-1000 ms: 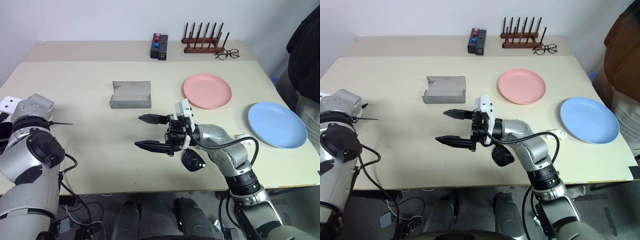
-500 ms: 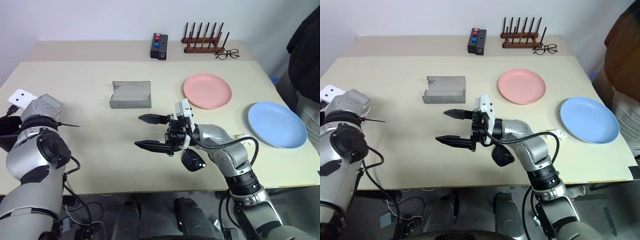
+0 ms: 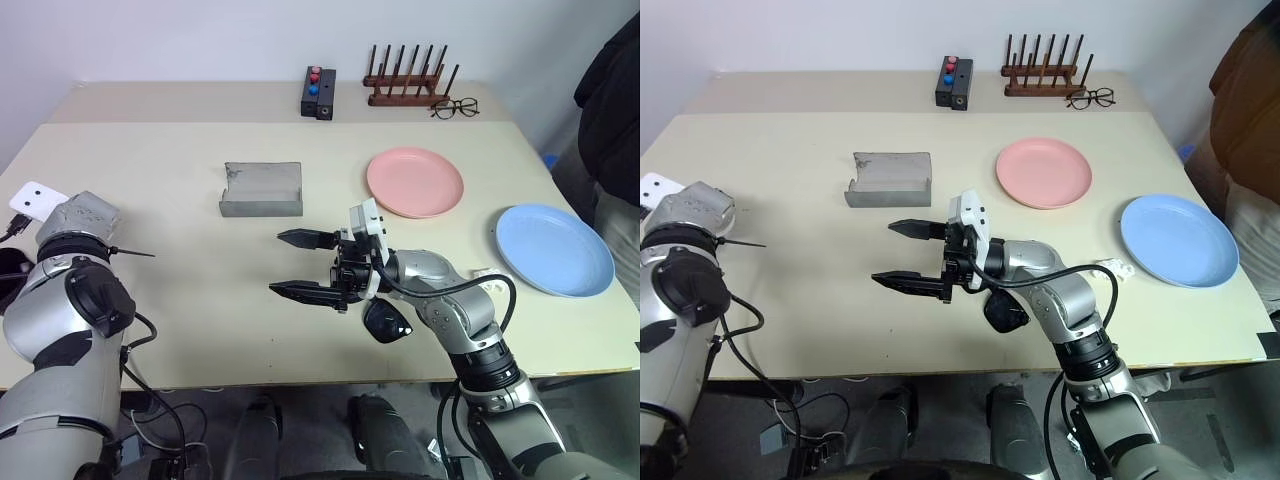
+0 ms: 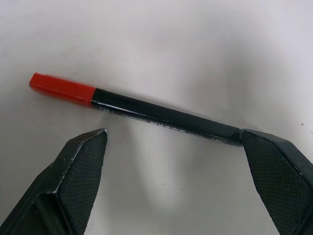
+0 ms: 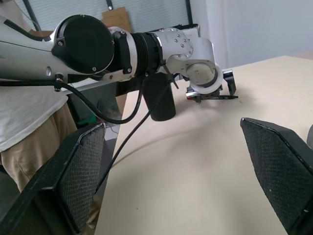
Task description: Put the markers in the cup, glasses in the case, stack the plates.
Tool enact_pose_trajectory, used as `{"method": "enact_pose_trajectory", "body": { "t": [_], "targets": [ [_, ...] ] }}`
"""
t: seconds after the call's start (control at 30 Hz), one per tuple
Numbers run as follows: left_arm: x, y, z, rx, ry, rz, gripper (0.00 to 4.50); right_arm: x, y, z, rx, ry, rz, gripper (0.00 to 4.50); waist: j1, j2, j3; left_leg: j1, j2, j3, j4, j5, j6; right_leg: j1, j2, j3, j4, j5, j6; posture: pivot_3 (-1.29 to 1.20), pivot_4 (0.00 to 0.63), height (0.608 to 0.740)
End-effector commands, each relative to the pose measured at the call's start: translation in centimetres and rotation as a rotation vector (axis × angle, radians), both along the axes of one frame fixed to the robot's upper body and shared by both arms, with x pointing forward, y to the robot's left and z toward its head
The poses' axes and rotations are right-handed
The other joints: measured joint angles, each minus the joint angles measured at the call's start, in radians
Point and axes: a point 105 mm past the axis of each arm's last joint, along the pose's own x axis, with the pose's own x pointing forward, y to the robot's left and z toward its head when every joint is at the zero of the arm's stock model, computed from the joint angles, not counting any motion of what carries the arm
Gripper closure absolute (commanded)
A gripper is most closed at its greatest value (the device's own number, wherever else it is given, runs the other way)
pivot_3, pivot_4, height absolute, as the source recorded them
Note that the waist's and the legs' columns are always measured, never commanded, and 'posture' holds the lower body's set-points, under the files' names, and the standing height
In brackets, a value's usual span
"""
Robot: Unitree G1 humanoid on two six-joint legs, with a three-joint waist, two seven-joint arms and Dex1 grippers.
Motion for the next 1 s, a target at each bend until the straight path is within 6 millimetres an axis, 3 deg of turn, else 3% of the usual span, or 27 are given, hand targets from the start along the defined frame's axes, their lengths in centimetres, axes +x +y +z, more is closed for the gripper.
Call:
{"method": "enact_pose_trajectory", "body": {
  "t": [0.03, 0.43, 1.0],
  "targets": [
    [-0.2, 0.9, 1.4, 0.026, -0.034, 0.033, 0.05, -0.3, -0.1, 0.6, 0.020, -0.031, 0.001, 0.00, 0.000, 0.000, 0.000, 0.000, 0.000, 0.000, 0.000, 0.000, 0.000, 0.000, 0.000, 0.000, 0.000, 0.000, 0.000, 0.00, 0.150, 0.740],
    [-1.9, 2.2, 0.6, -0.024, -0.075, 0.213, 0.05, -0.2, 0.0, 0.6, 0.021, -0.028, 0.000, 0.00, 0.000, 0.000, 0.000, 0.000, 0.000, 0.000, 0.000, 0.000, 0.000, 0.000, 0.000, 0.000, 0.000, 0.000, 0.000, 0.00, 0.150, 0.740],
    [-2.2, 0.8, -1.2, -0.221, -0.019, 0.205, 0.05, -0.1, 0.1, 0.5, 0.023, -0.026, -0.002, 0.00, 0.000, 0.000, 0.000, 0.000, 0.000, 0.000, -0.001, 0.000, 0.000, 0.000, 0.000, 0.000, 0.000, 0.000, 0.000, 0.00, 0.150, 0.740]
  ]
}}
